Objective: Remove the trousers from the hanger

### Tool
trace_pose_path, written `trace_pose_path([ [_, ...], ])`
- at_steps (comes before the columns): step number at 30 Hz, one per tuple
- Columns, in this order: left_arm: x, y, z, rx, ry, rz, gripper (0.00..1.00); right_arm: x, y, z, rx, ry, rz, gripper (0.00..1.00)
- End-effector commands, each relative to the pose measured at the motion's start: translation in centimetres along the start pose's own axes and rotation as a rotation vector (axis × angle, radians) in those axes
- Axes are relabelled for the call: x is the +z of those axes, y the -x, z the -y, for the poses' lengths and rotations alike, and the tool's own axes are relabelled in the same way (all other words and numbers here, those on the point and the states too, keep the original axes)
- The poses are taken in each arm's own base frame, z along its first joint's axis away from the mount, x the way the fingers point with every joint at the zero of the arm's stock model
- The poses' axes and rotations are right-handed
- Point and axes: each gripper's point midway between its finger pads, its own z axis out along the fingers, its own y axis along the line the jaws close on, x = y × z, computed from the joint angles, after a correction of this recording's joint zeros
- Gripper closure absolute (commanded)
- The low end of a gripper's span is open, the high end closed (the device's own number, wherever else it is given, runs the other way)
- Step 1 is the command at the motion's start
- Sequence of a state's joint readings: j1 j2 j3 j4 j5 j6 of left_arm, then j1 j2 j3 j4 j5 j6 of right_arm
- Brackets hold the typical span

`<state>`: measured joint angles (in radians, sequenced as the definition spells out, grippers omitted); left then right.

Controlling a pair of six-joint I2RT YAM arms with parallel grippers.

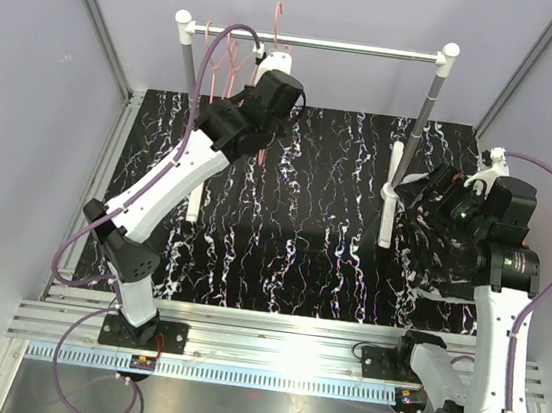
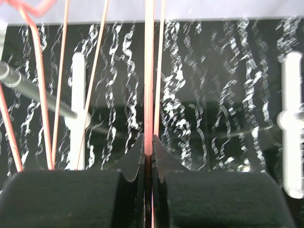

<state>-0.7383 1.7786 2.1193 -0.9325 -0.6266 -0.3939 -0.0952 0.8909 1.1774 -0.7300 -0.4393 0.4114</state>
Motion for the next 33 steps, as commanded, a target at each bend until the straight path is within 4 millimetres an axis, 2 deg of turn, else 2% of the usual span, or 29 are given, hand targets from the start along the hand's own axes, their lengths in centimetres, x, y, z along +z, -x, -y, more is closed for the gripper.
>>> trace_pose_path([
  [1,-0.5,0.5,-1.6,-0.054,0.063,0.03,1.0,-0.9,0.6,-1.3,-0.067,0.033,0.026,0.0],
  [2,-0.3,-0.3,-1.7,-0.047,0.064,0.014,0.98,-0.9,0.6,-1.3,-0.075,0.028,0.023,0.01],
  [4,-1.0,-0.4,-2.0,-0.06,0.056,0.014,0.94,-1.3,0.8,-1.2,-0.108,-0.003,0.027,0.01],
  [5,-0.9,-1.0,-2.1,-0.053,0.055,0.003,0.84,-1.3,0.9,-1.0,-0.119,-0.021,0.03,0.0],
  [8,-2.2,-1.0,-2.8,-0.052,0.035,0.006,0.56,-1.9,1.4,-0.2,-0.176,-0.097,0.038,0.01],
  [9,-2.6,-1.1,-3.1,-0.052,0.034,0.005,0.39,-2.0,1.2,-0.6,-0.216,-0.094,0.034,0.01],
  [11,-4.1,-0.5,-3.9,-0.058,0.011,0.026,0.27,-2.3,1.0,-0.4,-0.256,-0.133,0.032,0.0],
  [12,-4.3,-1.1,-4.4,-0.044,0.024,0.018,0.16,-2.7,1.1,-0.4,-0.288,-0.141,0.038,0.01],
  [15,-6.8,-0.4,-6.7,-0.057,0.035,0.063,0.08,-3.5,1.1,-0.1,-0.328,-0.185,0.057,0.0],
  [16,-6.9,-1.2,-7.4,-0.042,0.049,0.054,0.03,-3.7,1.1,0.2,-0.327,-0.202,0.064,0.0],
  [17,-8.3,-0.7,-8.8,-0.066,0.053,0.085,0.01,-3.9,1.1,0.3,-0.334,-0.204,0.068,0.01],
  [18,-8.7,-0.8,-9.8,-0.08,0.068,0.091,0.01,-4.4,1.0,0.2,-0.342,-0.198,0.079,0.01],
  [19,-8.4,-2.2,-10.6,-0.067,0.088,0.07,0.01,-4.6,0.8,0.3,-0.351,-0.197,0.08,0.0],
  [22,-10.6,-2.6,-14.7,-0.13,0.128,0.119,0.01,-5.3,0.4,0.6,-0.385,-0.193,0.104,0.01],
  [23,-10.3,-4.1,-15.6,-0.121,0.151,0.099,0.01,-5.5,0.3,0.6,-0.391,-0.19,0.111,0.01],
  [24,-10.6,-4.5,-16.5,-0.123,0.162,0.106,0.01,-5.8,0.4,1.0,-0.399,-0.208,0.124,0.01],
  [25,-12.0,-4.4,-18.2,-0.154,0.179,0.142,0.01,-6.2,0.4,1.2,-0.405,-0.219,0.137,0.01],
  [26,-11.5,-5.9,-19.0,-0.138,0.204,0.12,0.01,-6.4,0.4,1.3,-0.414,-0.223,0.145,0.01],
  [27,-11.8,-6.5,-19.7,-0.141,0.212,0.119,0.01,-6.5,0.4,1.5,-0.432,-0.234,0.148,0.0],
  [28,-12.2,-7.0,-21.2,-0.147,0.245,0.124,0.01,-6.9,0.5,1.7,-0.439,-0.248,0.159,0.0],
  [30,-11.5,-9.4,-22.4,-0.126,0.273,0.088,0.01,-7.4,0.6,1.9,-0.454,-0.266,0.173,0.0],
  [32,-12.0,-10.2,-24.5,-0.156,0.325,0.108,0.01,-7.8,0.7,2.0,-0.461,-0.281,0.181,0.01],
  [33,-11.5,-12.1,-25.2,-0.139,0.36,0.083,0.01,-8.0,0.7,2.0,-0.464,-0.279,0.191,0.01],
])
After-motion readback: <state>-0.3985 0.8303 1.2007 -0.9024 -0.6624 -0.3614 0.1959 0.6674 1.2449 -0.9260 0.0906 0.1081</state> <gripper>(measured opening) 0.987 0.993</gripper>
